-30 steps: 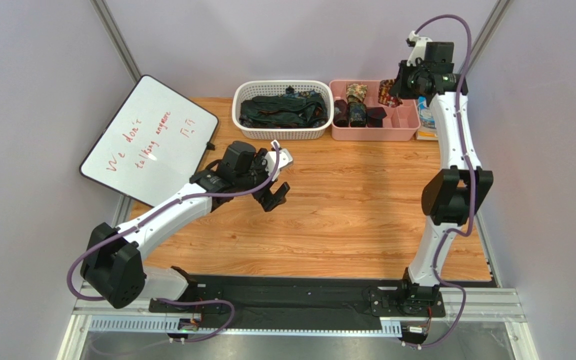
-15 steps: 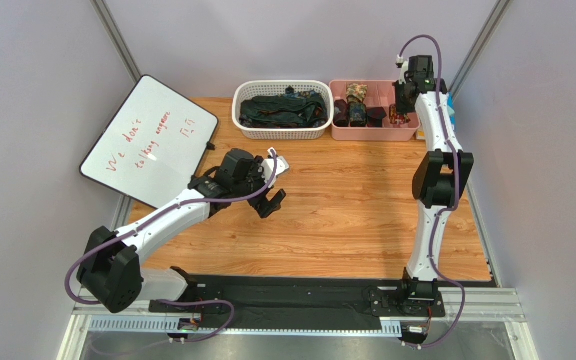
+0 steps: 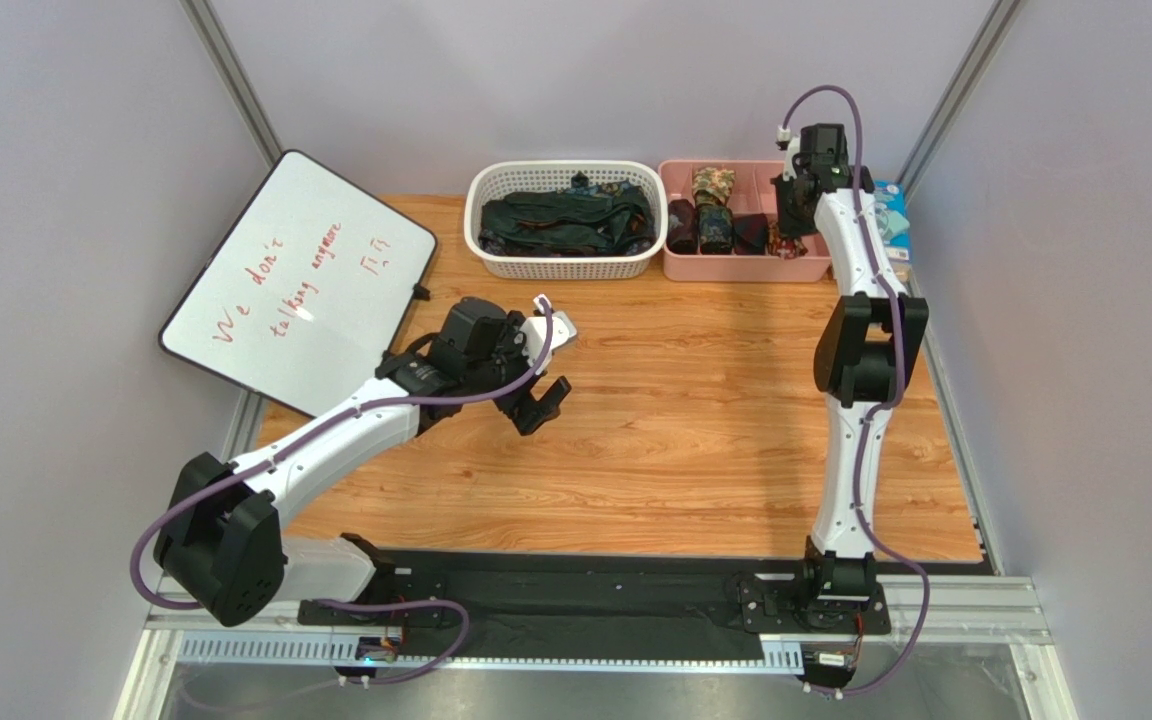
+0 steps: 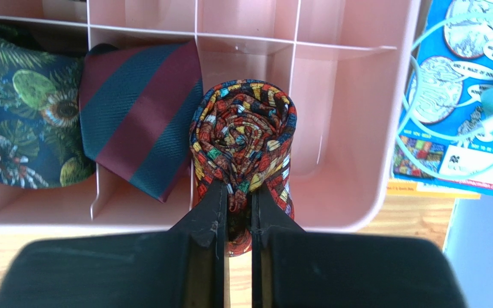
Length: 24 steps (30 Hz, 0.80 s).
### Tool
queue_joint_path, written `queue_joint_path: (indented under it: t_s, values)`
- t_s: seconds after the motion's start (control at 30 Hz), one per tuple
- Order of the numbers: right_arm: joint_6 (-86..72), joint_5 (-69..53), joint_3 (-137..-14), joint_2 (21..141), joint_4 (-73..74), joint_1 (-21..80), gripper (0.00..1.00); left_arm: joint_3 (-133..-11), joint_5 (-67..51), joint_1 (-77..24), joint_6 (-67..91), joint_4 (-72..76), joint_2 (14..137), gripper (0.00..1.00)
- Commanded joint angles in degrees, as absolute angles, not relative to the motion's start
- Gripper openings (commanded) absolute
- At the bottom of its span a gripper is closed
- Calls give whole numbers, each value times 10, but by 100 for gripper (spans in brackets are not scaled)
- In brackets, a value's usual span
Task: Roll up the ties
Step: Place the tie in the storage box.
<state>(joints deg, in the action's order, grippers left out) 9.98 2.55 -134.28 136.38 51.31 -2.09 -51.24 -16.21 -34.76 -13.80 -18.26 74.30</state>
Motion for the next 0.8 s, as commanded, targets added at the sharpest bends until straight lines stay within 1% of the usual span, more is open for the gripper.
queue_joint_path:
  t_s: [0.0,0.37,0.43,0.5,0.53,0.6,0.63,0.67,0.73,0.77]
  values:
    - [106,22,-1376,1390,490,-14,0,-507,-158,-345,-133,-185,731,99]
    - [102,25,-1387,1429,476,-12,1,-510,-156,-344,-132,-190,737,99]
    - [98,21,-1390,1433,469,-12,8,-512,-154,-343,-134,-192,737,99]
    - [96,22,-1393,1433,467,-11,11,-512,-152,-342,-136,-192,741,99]
    - [96,23,-1395,1432,466,-11,15,-514,-151,-342,-136,-192,742,100]
    - [95,27,-1399,1424,461,-11,24,-517,-151,-339,-134,-193,745,100]
    - [94,31,-1399,1420,454,-11,34,-519,-151,-338,-134,-192,745,99]
    - [93,32,-1397,1415,452,-11,39,-520,-151,-336,-134,-194,747,99]
    - [91,30,-1397,1398,443,-10,46,-525,-152,-334,-134,-194,750,99]
    - [89,29,-1397,1391,440,-10,47,-526,-150,-333,-134,-193,751,100]
